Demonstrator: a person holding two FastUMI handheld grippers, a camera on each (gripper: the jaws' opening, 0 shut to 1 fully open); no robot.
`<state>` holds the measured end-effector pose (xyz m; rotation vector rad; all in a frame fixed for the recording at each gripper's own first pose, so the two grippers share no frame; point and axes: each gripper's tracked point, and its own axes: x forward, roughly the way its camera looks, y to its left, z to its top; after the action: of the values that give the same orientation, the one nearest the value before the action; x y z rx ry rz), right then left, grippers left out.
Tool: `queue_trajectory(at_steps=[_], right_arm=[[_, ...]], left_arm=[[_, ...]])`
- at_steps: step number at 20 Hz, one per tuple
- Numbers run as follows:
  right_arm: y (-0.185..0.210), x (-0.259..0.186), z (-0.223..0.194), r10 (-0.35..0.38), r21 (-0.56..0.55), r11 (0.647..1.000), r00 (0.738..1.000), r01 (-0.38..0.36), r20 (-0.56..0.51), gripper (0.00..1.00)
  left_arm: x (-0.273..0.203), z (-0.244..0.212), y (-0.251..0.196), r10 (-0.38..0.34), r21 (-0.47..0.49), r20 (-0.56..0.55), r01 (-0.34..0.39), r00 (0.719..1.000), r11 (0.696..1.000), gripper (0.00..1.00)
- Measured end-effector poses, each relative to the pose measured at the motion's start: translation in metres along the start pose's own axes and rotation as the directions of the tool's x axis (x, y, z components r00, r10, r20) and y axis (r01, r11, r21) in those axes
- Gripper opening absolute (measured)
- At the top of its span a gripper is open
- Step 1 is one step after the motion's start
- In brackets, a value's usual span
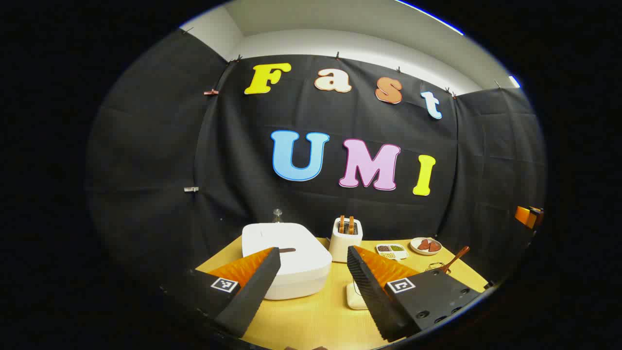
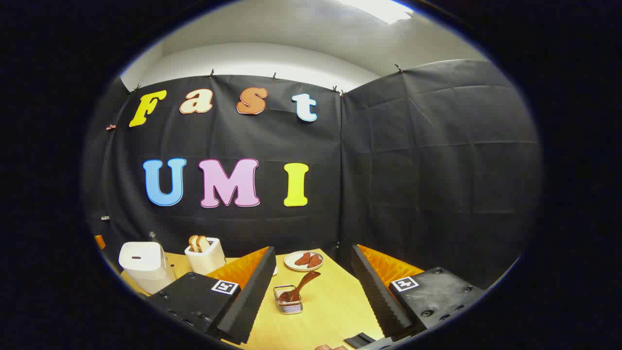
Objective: Close the left gripper, press the button to open the rice cooker; take a wooden spoon from the chopstick holder with the right hand, scoop a spoonful of rice and pour it into the rice cooker, then put the wooden spoon back into the chopstick holder.
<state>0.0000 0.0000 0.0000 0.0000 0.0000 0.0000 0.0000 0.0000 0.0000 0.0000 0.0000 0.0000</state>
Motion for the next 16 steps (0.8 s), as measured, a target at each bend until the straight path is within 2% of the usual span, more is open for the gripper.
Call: queue_trajectory(at_steps=[7,16], right_arm=[[0.015,0.030,-0.004,0.076,0.024,0.997,0.997,-0.076,0.006,0.98],[0.008,0.058,0.021,0.094,0.038,0.995,0.995,-0.095,0.041,0.98]], left_arm=[[0.014,0.013,-0.019,0.025,0.064,0.023,-0.026,0.999,0.998,0.95],[0.030,0.025,-0.034,0.031,0.031,0.004,-0.031,1.000,0.999,0.96]])
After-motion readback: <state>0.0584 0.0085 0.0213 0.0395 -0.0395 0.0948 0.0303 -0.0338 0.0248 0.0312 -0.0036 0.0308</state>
